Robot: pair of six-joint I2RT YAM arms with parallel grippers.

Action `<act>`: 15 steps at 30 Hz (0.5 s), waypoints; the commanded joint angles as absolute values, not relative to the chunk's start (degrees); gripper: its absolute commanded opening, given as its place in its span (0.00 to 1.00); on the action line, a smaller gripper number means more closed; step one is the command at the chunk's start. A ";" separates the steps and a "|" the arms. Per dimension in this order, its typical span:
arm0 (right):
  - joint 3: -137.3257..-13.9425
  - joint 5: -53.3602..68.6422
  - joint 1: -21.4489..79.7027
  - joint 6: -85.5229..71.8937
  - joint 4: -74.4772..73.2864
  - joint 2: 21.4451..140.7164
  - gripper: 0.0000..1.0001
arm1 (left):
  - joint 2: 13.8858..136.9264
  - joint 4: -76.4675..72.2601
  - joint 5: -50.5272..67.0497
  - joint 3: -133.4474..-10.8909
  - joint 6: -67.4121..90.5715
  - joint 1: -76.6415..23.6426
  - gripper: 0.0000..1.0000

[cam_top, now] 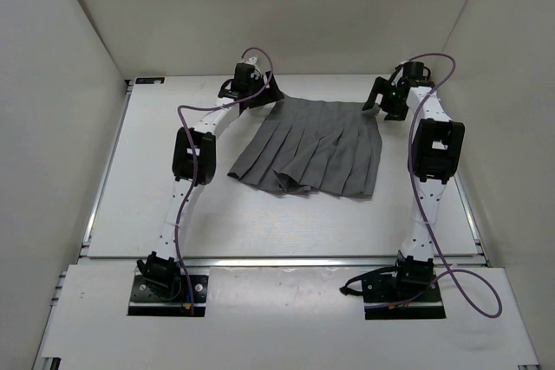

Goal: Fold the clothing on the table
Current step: Flatten the skirt out

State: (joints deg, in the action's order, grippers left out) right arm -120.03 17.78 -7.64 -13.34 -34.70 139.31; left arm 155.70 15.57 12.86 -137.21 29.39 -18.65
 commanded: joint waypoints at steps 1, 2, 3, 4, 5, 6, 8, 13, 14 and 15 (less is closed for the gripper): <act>-120.06 16.96 -7.82 -13.36 -34.10 138.69 0.90 | 154.25 17.40 15.03 -139.40 29.53 -19.51 0.84; -119.97 16.61 -7.74 -13.27 -34.45 138.87 0.90 | 154.42 17.32 15.03 -139.13 29.71 -20.03 0.83; -120.06 16.79 -7.65 -13.27 -34.28 139.39 0.90 | 154.25 17.40 15.03 -139.04 29.53 -20.21 0.83; -120.23 16.87 -7.47 -13.45 -33.67 139.66 0.90 | 154.34 17.49 15.03 -138.69 29.36 -20.04 0.83; -120.76 17.31 -7.38 -13.45 -33.66 140.18 0.89 | 154.42 17.32 14.77 -138.78 29.36 -20.65 0.80; -121.63 17.58 -7.47 -14.06 -33.31 141.06 0.87 | 154.51 17.66 14.33 -138.61 29.09 -20.57 0.74; -122.43 17.84 -7.03 -14.06 -33.66 141.94 0.86 | 154.42 18.71 13.19 -138.87 28.04 -20.92 0.71; -123.75 16.26 -6.25 -14.94 -34.89 142.56 0.82 | 154.51 19.51 11.87 -138.61 26.63 -21.97 0.62; -123.75 15.91 -6.07 -14.51 -34.81 142.91 0.81 | 154.42 19.69 11.87 -138.43 26.80 -21.97 0.62; -123.66 16.17 -6.50 -14.41 -34.72 142.82 0.76 | 154.34 19.95 12.47 -138.17 26.63 -21.97 0.60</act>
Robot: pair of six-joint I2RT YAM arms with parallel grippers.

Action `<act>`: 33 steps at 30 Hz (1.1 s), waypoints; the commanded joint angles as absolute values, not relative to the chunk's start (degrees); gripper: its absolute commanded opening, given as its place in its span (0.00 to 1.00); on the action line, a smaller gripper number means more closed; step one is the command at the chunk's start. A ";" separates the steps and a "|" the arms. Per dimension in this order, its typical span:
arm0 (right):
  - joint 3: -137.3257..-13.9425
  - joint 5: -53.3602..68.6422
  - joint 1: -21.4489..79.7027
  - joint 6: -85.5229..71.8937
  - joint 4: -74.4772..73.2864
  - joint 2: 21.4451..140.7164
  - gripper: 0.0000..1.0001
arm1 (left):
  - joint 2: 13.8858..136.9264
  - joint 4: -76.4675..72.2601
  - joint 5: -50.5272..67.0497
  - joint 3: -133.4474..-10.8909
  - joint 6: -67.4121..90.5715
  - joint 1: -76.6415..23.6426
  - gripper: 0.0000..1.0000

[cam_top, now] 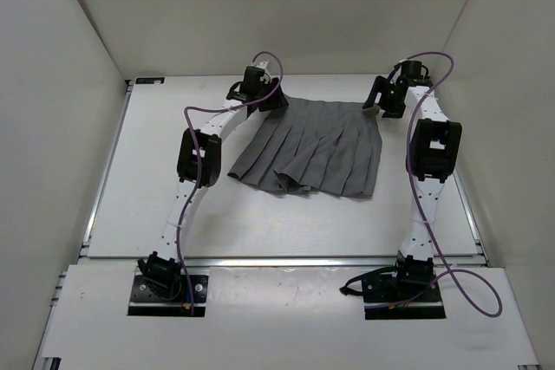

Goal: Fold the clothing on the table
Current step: Flatten the skirt out

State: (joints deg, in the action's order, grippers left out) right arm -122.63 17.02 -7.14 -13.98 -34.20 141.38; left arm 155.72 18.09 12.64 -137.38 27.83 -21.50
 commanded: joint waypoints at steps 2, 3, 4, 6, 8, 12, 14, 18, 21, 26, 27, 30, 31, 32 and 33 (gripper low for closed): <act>-124.89 17.74 -6.50 -15.81 -34.72 143.78 0.69 | 154.16 19.51 12.48 -137.90 26.72 -21.88 0.54; -125.33 18.28 -6.76 -15.56 -35.06 144.22 0.67 | 154.16 19.60 12.39 -137.81 26.89 -21.97 0.55; -126.38 18.63 -6.59 -15.99 -35.24 145.01 0.64 | 154.07 19.69 12.31 -137.90 26.46 -21.71 0.53; -127.88 18.02 -6.59 -16.00 -36.82 145.98 0.57 | 153.72 19.60 12.04 -137.64 26.98 -21.27 0.51; -128.32 17.41 -6.07 -15.65 -36.92 146.07 0.56 | 153.55 19.68 12.04 -137.55 26.98 -21.01 0.50; -128.50 15.99 -5.28 -15.03 -37.35 146.07 0.39 | 153.11 20.30 12.13 -137.46 26.37 -20.83 0.42; -128.76 15.47 -5.28 -15.65 -37.53 146.16 0.13 | 153.02 21.61 10.38 -137.81 25.32 -20.57 0.31; -129.46 15.20 -6.15 -14.94 -38.49 146.08 0.00 | 151.88 23.02 9.14 -138.78 23.91 -19.69 0.00; -129.81 15.29 -6.42 -13.19 -38.58 144.06 0.00 | 150.39 24.78 8.00 -139.83 21.63 -19.34 0.00; -129.81 14.67 -6.50 -9.94 -38.24 135.20 0.00 | 143.28 29.70 3.79 -141.15 15.74 -19.16 0.00; -129.03 15.63 -6.94 -9.67 -38.06 132.57 0.00 | 142.04 30.58 3.78 -140.72 15.30 -19.07 0.00; -127.71 16.52 -6.94 -8.62 -38.32 125.45 0.00 | 134.25 32.43 0.28 -137.92 11.62 -20.21 0.00; -127.18 16.18 -6.60 -7.92 -38.15 124.20 0.00 | 130.03 31.65 0.09 -134.51 10.30 -20.56 0.00; -125.79 16.43 -6.16 -7.13 -38.06 120.71 0.00 | 125.12 30.86 -0.96 -132.30 9.50 -20.83 0.00; -124.47 16.78 -5.63 -6.51 -38.14 117.54 0.00 | 122.37 29.11 -1.66 -127.05 9.06 -21.44 0.00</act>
